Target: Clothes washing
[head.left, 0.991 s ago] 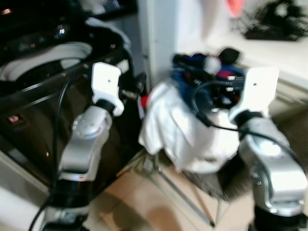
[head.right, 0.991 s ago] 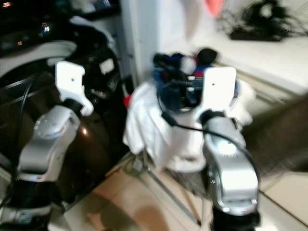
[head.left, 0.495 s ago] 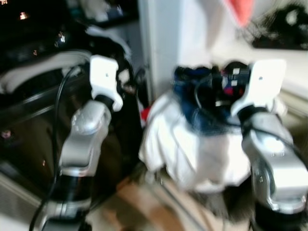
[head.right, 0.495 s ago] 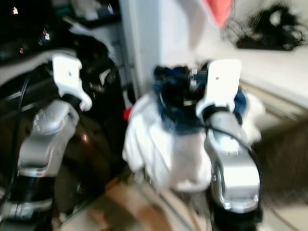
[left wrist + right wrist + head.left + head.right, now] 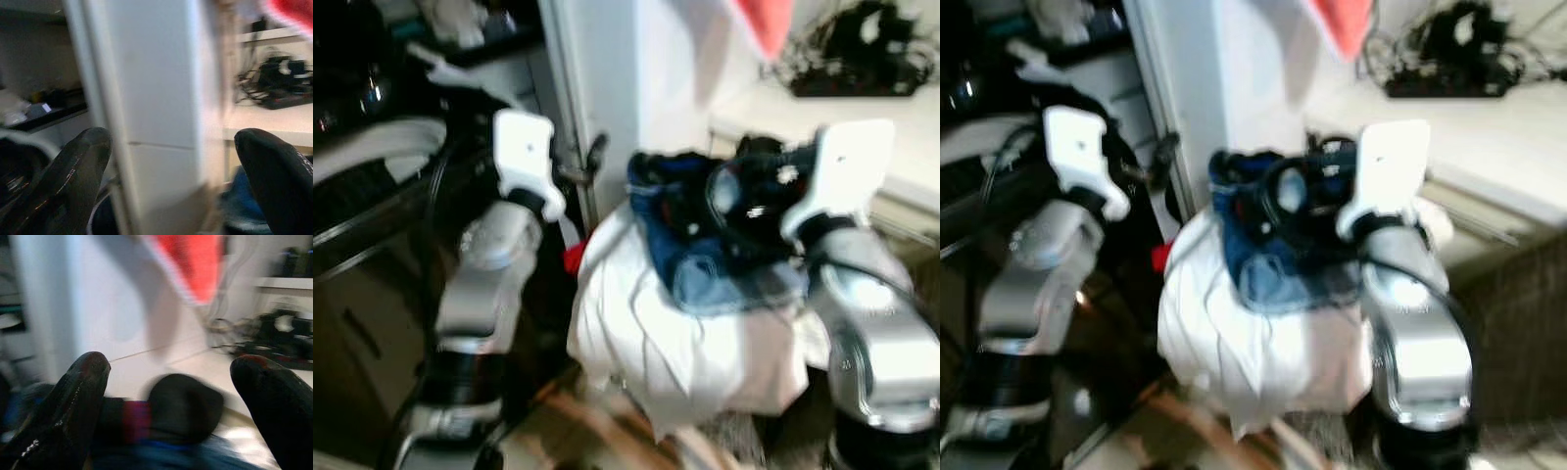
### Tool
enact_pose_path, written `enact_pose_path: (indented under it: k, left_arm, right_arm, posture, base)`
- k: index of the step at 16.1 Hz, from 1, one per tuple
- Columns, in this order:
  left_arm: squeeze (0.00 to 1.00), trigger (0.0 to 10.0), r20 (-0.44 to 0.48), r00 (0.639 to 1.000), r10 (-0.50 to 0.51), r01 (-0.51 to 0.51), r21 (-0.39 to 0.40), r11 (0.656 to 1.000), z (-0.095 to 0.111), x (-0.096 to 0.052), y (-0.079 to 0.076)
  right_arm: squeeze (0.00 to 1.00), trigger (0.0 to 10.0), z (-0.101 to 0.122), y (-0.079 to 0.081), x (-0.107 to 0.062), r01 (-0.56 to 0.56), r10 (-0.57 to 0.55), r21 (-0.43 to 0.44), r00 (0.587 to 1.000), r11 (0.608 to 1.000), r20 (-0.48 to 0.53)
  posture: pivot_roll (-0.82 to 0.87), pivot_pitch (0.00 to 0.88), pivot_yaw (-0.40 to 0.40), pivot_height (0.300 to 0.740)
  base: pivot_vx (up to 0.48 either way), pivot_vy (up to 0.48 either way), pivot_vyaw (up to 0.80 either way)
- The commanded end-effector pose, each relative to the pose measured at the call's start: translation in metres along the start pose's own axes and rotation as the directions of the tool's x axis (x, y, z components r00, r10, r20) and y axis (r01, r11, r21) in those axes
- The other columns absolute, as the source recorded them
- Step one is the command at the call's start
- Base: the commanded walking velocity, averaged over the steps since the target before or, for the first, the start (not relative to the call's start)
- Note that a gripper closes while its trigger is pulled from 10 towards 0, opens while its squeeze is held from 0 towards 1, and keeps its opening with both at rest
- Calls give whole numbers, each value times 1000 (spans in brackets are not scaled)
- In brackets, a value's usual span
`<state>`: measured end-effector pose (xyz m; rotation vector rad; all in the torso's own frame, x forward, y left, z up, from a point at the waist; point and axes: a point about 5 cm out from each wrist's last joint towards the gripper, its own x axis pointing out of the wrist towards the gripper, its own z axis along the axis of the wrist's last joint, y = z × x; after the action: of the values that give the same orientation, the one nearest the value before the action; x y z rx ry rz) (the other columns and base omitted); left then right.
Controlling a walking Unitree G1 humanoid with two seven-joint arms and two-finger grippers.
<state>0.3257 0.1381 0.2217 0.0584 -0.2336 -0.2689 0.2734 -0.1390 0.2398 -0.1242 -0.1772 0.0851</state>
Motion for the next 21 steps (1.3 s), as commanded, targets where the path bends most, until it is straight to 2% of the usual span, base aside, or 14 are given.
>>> enact_pose_path:
  k: [1, 11, 13, 14, 16, 17, 20, 21]
  left_arm:
    - [0, 10000, -1, 1000, 7, -7, 10, 1000, -1, -2, 3]
    - [0, 10000, -27, 1000, -8, 9, 9, 1000, -7, -2, 1]
    - [0, 10000, -43, 999, -2, 6, 102, 995, -8, -1, 1]
    - [0, 10000, -58, 998, -13, 20, 117, 993, -11, -1, -2]
    - [0, 10000, -76, 997, -2, 3, 12, 1000, -18, -5, -6]
    - [0, 10000, -97, 995, -9, 8, -12, 1000, -24, -8, -9]
    - [0, 10000, -120, 992, -46, 50, 32, 998, -33, -15, -18]
    - [0, 10000, -128, 991, -28, 32, 31, 999, -35, -17, -18]
  right_arm:
    - [0, 10000, 0, 5, 0, -30, 30, 8, 1000, 1000, -8]
    - [0, 10000, 1, 7, 0, -41, 41, 8, 999, 999, -4]
    - [0, 10000, 0, 7, -1, -40, 40, 9, 999, 999, -7]
    - [0, 10000, -1, 7, -1, -36, 36, 9, 999, 999, -13]
    - [0, 10000, -11, 2, -2, 9, -10, -8, 998, 1000, -64]
    - [0, 10000, -18, -4, -3, 39, -42, -28, 995, 999, -95]
    - [0, 10000, -27, -13, -3, 75, -89, -111, 987, 991, -131]
    - [0, 10000, -31, -13, -2, 62, -80, -122, 985, 991, -153]
  posture:
    - [-43, 0, 62, 740]
    - [-44, 0, 68, 740]
    - [-44, 0, 67, 740]
    - [-44, 0, 68, 740]
    - [-45, 0, 66, 740]
    - [-45, 0, 64, 740]
    - [-41, 0, 49, 740]
    - [-39, 0, 44, 740]
  base:
    - [0, 428, 0]
    - [0, 457, 0]
    - [0, 0, 0]
    - [0, -480, 0]
    - [0, -240, 0]
    - [0, 0, 0]
    - [0, 0, 0]
    - [0, 0, 0]
